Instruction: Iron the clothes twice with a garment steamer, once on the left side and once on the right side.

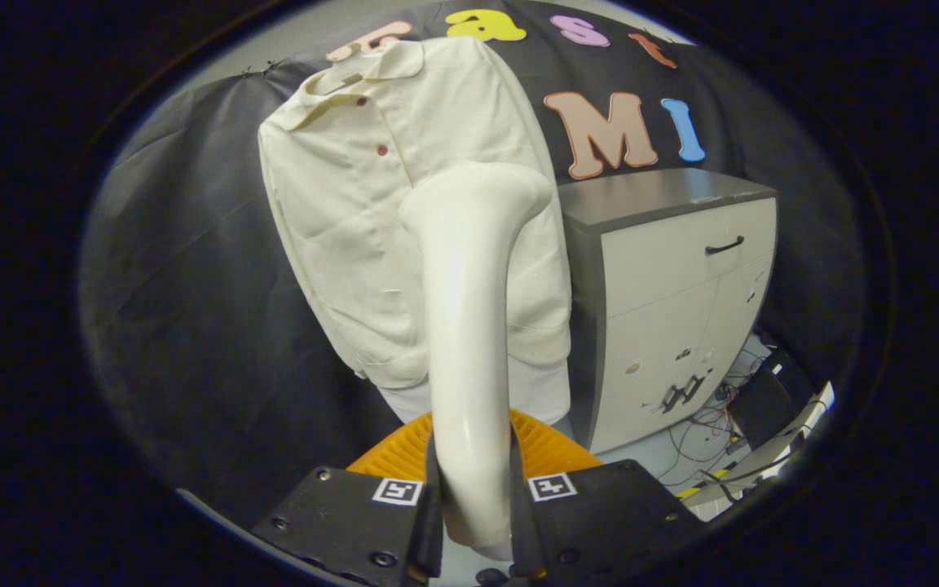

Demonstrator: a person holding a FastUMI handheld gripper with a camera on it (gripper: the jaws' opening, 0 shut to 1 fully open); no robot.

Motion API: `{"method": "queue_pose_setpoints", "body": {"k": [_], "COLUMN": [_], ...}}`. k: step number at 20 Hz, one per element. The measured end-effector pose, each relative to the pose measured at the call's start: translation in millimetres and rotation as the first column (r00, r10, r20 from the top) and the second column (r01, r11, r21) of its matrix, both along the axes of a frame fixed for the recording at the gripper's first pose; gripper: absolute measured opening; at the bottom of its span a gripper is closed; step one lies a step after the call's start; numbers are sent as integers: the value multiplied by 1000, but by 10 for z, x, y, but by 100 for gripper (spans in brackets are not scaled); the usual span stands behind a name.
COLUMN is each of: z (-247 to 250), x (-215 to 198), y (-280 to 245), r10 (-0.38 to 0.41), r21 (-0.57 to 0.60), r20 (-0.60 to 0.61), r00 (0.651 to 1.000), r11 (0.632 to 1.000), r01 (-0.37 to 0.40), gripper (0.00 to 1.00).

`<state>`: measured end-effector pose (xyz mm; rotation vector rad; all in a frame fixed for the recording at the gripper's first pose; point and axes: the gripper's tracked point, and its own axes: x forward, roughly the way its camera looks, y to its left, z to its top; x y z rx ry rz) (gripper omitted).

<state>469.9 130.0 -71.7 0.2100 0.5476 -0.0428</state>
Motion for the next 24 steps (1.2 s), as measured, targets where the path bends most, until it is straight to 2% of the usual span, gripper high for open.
{"method": "queue_pose_setpoints", "body": {"k": [3, 6, 13, 20, 24], "z": [391, 710, 1447, 1714, 1746], "x": [-324, -630, -1194, -1908, -2167], "y": [93, 112, -149, -848, -1094], "r10": [-22, -12, 16, 29, 42], "r21": [-46, -64, -94, -133, -120], "r20": [86, 130, 303, 378, 380], "r00": [996, 991, 953, 925, 924], "r11": [999, 998, 995, 991, 993], "r01": [26, 21, 13, 23, 4], "gripper": [33, 33, 33, 32, 32]}}
